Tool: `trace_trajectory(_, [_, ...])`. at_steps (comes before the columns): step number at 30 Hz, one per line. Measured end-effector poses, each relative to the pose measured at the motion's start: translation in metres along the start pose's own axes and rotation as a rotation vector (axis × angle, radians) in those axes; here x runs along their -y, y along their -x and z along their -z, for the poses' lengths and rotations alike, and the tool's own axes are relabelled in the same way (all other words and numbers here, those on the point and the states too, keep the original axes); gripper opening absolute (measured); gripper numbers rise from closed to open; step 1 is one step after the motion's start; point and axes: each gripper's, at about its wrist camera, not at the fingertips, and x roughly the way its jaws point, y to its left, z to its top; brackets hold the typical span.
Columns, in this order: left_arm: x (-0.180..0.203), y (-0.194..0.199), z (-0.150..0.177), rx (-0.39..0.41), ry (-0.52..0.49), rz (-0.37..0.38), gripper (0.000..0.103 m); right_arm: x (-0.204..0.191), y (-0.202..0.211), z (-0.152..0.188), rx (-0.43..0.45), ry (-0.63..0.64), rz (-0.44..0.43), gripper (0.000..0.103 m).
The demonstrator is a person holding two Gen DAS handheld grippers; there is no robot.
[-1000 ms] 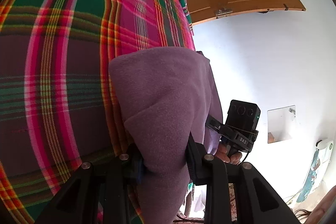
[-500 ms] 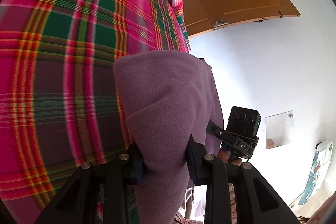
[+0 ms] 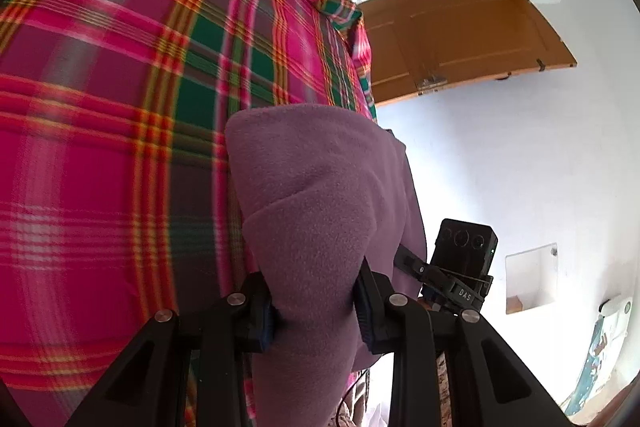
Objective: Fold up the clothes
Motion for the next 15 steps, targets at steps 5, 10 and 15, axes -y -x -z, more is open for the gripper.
trace_trajectory(5, [-0.015, 0.013, -0.015, 0.034, 0.023, -0.005, 0.032, -0.004, -0.018, -0.008, -0.004, -0.002, -0.014, 0.019])
trace_trajectory(10, [-0.029, 0.027, -0.028, 0.061, 0.038, -0.019, 0.032, -0.006, -0.038, -0.016, -0.018, -0.005, -0.032, 0.019])
trace_trajectory(15, [-0.044, 0.040, -0.042, 0.083, 0.051, -0.028, 0.032, -0.009, -0.055, -0.026, -0.026, -0.007, -0.041, 0.019])
